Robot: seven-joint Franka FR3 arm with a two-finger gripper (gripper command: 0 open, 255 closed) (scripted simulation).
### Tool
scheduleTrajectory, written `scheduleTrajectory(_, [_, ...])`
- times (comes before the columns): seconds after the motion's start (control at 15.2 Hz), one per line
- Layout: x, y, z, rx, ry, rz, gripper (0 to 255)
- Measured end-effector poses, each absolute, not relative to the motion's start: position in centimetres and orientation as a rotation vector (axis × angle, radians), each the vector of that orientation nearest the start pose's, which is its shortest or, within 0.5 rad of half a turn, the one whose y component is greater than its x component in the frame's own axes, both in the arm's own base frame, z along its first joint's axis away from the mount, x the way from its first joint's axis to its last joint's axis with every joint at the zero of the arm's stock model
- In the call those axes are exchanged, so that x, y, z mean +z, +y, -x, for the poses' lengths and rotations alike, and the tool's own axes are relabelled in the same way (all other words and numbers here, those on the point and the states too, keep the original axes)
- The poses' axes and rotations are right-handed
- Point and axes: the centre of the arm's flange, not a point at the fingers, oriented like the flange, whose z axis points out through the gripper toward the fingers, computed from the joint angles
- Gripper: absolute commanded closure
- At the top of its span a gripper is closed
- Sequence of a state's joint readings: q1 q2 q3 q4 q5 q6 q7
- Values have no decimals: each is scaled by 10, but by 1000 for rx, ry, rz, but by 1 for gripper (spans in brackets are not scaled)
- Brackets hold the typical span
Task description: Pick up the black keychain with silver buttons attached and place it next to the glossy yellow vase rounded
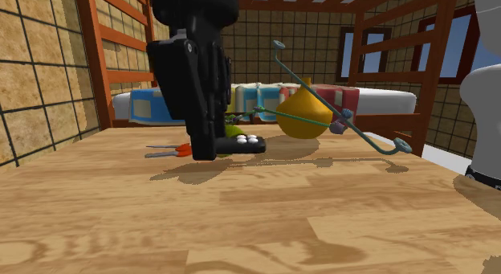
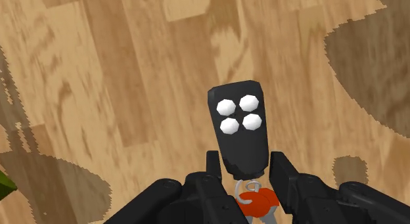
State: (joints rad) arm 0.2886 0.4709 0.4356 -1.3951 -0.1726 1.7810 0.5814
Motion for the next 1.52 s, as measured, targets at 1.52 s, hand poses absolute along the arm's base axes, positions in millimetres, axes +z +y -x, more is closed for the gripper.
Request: scheduleTrajectory(1.52, [573, 400, -554, 76, -227, 3138, 255])
